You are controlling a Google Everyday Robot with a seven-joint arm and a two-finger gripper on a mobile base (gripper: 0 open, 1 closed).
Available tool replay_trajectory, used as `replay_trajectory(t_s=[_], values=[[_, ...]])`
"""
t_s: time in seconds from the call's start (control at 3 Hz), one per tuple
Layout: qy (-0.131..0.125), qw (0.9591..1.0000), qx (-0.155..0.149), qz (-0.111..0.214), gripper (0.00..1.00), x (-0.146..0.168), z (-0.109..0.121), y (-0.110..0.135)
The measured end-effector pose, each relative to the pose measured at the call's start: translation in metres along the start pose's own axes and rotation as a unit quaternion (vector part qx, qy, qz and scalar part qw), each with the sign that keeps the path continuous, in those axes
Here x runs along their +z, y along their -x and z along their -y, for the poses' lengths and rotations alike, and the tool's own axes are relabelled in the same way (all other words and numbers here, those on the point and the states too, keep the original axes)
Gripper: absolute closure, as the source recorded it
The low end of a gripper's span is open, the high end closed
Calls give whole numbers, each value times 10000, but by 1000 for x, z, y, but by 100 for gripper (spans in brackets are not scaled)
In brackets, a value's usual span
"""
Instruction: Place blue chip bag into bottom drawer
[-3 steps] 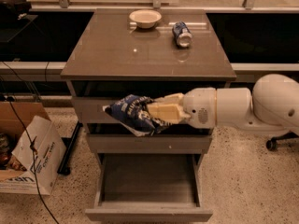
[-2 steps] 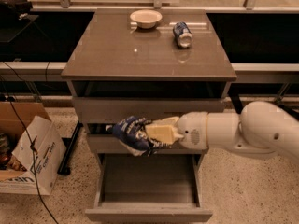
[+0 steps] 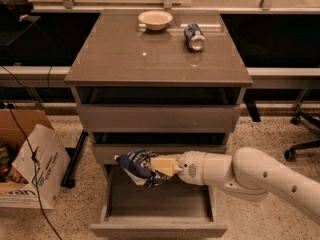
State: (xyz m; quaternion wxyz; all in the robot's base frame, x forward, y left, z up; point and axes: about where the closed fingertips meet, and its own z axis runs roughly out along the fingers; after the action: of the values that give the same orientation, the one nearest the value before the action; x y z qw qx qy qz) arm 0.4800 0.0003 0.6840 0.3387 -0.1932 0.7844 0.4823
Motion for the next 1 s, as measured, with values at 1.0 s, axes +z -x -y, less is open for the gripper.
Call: replay_trajectory(t_s=[1.0], values=[[-389, 9989, 273, 19, 100, 12, 61, -32]])
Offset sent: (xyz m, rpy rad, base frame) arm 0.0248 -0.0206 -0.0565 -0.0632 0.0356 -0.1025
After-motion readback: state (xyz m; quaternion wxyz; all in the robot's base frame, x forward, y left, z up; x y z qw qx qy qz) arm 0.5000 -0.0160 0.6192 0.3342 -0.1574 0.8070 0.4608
